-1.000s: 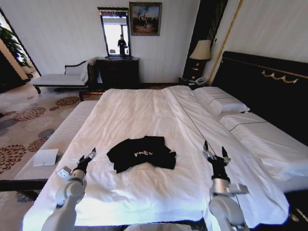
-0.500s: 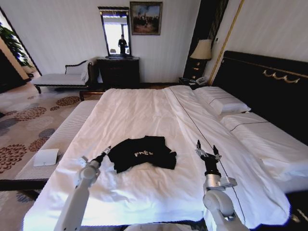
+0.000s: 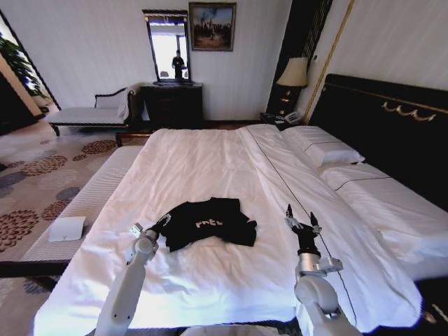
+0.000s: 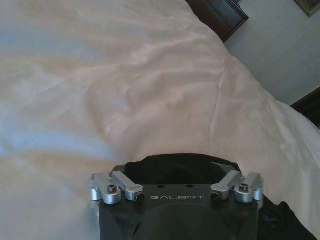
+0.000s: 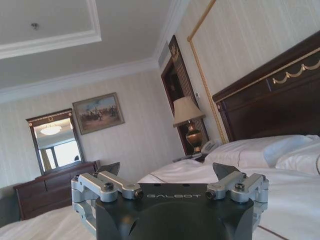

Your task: Fold the clothes on the bed.

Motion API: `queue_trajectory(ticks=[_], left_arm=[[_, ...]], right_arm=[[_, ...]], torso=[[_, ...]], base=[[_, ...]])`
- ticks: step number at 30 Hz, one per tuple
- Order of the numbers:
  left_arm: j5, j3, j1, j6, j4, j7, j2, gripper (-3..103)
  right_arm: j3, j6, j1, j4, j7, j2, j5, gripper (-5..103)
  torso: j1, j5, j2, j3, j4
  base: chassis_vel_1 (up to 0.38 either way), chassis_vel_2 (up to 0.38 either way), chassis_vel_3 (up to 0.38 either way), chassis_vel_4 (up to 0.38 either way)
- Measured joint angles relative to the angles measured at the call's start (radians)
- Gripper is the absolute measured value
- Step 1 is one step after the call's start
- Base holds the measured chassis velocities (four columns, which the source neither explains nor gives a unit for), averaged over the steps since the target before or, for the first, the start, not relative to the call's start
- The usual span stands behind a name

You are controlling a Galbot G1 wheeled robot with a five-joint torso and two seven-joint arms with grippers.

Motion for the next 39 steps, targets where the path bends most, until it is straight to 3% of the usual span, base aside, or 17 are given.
queue_trajectory(ticks=[2, 5, 7, 14, 16, 20, 22, 24, 26, 29, 30, 31, 34, 39], left_arm=[[0.003, 0.001, -0.003, -0.001, 0.003, 0.0, -0.002, 83], [0.006, 0.003, 0.0, -0.002, 0.003, 0.0, -0.002, 66], [0.006, 0.003, 0.001, -0.002, 0.004, 0.001, -0.001, 66], [0.003, -0.003, -0.019, -0.002, 0.034, -0.003, -0.005, 34], [0.003, -0.003, -0.02, -0.002, 0.039, -0.003, -0.003, 34], [-0.008, -0.009, -0.024, 0.005, 0.051, -0.016, 0.018, 12], [-0.01, -0.009, -0.024, 0.006, 0.052, -0.017, 0.021, 12], [-0.014, -0.01, -0.024, 0.011, 0.053, -0.018, 0.029, 3], [-0.014, -0.01, -0.024, 0.012, 0.053, -0.018, 0.032, 1], [-0.016, -0.008, -0.024, 0.013, 0.052, -0.014, 0.041, 0], [-0.014, -0.005, -0.025, 0.012, 0.053, -0.008, 0.044, 0], [-0.014, -0.005, -0.025, 0.012, 0.053, -0.008, 0.044, 0], [-0.018, -0.001, -0.028, 0.011, 0.051, -0.001, 0.043, 0], [-0.048, -0.007, -0.018, 0.011, 0.021, 0.027, 0.044, 0]], right_arm=[[0.0, 0.001, -0.005, -0.001, -0.001, 0.001, -0.002, 100], [-0.001, 0.004, -0.01, -0.002, -0.005, 0.004, -0.008, 100], [-0.001, 0.004, -0.008, -0.004, -0.006, 0.004, -0.009, 100], [-0.007, 0.004, 0.007, -0.029, -0.006, 0.002, -0.026, 100], [-0.007, 0.004, 0.009, -0.03, -0.006, 0.004, -0.029, 100], [0.006, -0.002, 0.036, -0.042, -0.003, 0.007, -0.041, 100], [0.006, -0.005, 0.04, -0.045, -0.002, 0.003, -0.038, 100], [0.001, -0.016, 0.056, -0.061, 0.003, -0.018, -0.022, 100], [-0.005, -0.025, 0.065, -0.069, 0.009, -0.032, -0.008, 100], [-0.049, -0.076, 0.108, -0.085, 0.033, -0.121, 0.14, 100], [-0.079, -0.114, 0.142, -0.097, 0.046, -0.196, 0.253, 100], [-0.079, -0.114, 0.142, -0.097, 0.046, -0.196, 0.253, 100], [-0.137, -0.164, 0.226, -0.145, 0.033, -0.323, 0.396, 100], [-0.235, -0.25, 0.367, -0.199, 0.017, -0.415, 0.538, 100]], torso=[[0.0, -0.0001, 0.0, 0.0, -0.0001], [0.0, -0.0001, 0.0, 0.0, 0.0], [0.0, -0.0001, 0.0, 0.0, 0.0], [0.0, -0.0001, 0.0, 0.0, -0.0001], [0.0, -0.0002, 0.0, 0.0, -0.0001], [0.0, -0.0002, 0.0, 0.0, 0.0], [0.0, -0.0001, 0.0, 0.0, 0.0001], [0.0, -0.0002, 0.0, 0.0, -0.0001], [0.0, -0.0001, 0.0, 0.0, -0.0002], [0.0, 0.0002, 0.0, 0.0, -0.0001], [0.0, -0.0002, 0.0, 0.0, 0.0002], [0.0, -0.0002, 0.0, 0.0, 0.0002], [0.0, 0.0002, 0.0, 0.0, 0.0001], [0.0, 0.0, 0.0, 0.0, -0.0003]], base=[[0.0, 0.0, 0.0, 0.0], [0.0, 0.0, 0.0, 0.0], [0.0, 0.0, 0.0, 0.0], [0.0, 0.0, 0.0, 0.0], [0.0, 0.0, 0.0, 0.0], [0.0, 0.0, 0.0, 0.0], [0.0, 0.0, 0.0, 0.0], [0.0, 0.0, 0.0, 0.0], [0.0, 0.0, 0.0, 0.0], [0.0, 0.0, 0.0, 0.0], [0.0, 0.0, 0.0, 0.0], [0.0, 0.0, 0.0, 0.0], [0.0, 0.0, 0.0, 0.0], [0.0, 0.0, 0.0, 0.0]])
